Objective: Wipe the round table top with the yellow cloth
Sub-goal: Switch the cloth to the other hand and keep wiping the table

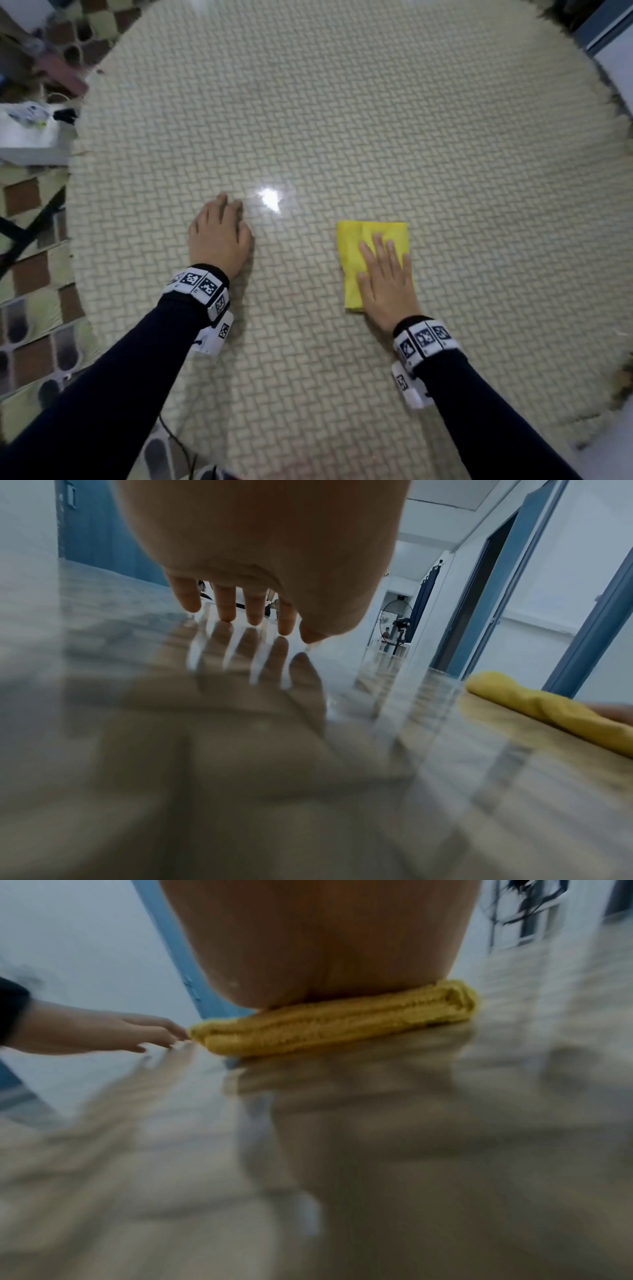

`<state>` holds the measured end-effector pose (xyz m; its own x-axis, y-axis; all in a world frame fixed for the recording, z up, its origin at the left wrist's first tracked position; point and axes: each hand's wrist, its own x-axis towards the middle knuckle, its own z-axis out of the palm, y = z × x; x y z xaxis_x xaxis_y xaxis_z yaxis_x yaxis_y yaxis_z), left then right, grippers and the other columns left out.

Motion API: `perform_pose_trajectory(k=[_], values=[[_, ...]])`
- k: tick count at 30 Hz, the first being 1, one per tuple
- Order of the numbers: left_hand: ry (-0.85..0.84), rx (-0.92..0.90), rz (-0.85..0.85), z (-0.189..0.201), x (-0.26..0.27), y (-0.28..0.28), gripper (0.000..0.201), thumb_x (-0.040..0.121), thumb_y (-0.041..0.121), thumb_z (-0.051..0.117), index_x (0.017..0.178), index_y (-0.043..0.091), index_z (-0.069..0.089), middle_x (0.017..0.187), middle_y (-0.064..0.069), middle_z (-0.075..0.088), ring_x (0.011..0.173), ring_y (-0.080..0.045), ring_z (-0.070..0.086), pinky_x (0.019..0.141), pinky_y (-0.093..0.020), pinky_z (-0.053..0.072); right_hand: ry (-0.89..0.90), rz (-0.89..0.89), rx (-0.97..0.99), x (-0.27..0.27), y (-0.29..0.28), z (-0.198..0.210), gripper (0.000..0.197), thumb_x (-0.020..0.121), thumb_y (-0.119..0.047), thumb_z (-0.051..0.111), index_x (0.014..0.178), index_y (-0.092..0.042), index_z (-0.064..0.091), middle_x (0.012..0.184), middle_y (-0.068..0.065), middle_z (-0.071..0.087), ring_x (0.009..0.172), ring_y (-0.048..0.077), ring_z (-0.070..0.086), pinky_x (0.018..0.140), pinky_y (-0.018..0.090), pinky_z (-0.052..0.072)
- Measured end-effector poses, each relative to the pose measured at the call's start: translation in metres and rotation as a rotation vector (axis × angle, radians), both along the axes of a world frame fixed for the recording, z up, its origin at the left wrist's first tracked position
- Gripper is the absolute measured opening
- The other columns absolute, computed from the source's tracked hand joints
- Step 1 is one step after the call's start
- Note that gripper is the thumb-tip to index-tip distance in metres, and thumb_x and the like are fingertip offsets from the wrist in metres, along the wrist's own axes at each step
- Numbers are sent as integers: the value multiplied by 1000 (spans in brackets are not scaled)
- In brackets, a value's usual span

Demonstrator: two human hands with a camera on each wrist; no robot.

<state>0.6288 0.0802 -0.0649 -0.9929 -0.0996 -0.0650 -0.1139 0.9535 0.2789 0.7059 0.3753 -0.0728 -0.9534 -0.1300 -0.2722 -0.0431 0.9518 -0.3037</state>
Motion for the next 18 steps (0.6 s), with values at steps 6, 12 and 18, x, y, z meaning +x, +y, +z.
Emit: perform_pose_trajectory(k=[6,12,18], values=[[3,46,-5,-1,3,-1,41,96,27,45,135,16,50,151,-8,38,140,-28,32,110,-48,28,-42,-557,99,-91,10,3,64,92,-39,31,153,-27,16,161,9,-8,148,24,-8,117,52,-4],[35,64,0,-3,3,-3,39,94,27,47,131,17,54,148,-7,43,136,-29,37,108,-48,30,27,-75,41,-72,-109,-3,54,100,-40,22,153,-32,10,161,0,-6,148,20,-5,117,47,-11],[43,115,16,-1,4,-8,39,95,26,44,132,17,53,149,-5,41,138,-25,35,110,-46,29,59,-134,87,-12,-26,-9,56,96,-42,24,148,-22,32,158,9,22,145,28,22,115,53,12]])
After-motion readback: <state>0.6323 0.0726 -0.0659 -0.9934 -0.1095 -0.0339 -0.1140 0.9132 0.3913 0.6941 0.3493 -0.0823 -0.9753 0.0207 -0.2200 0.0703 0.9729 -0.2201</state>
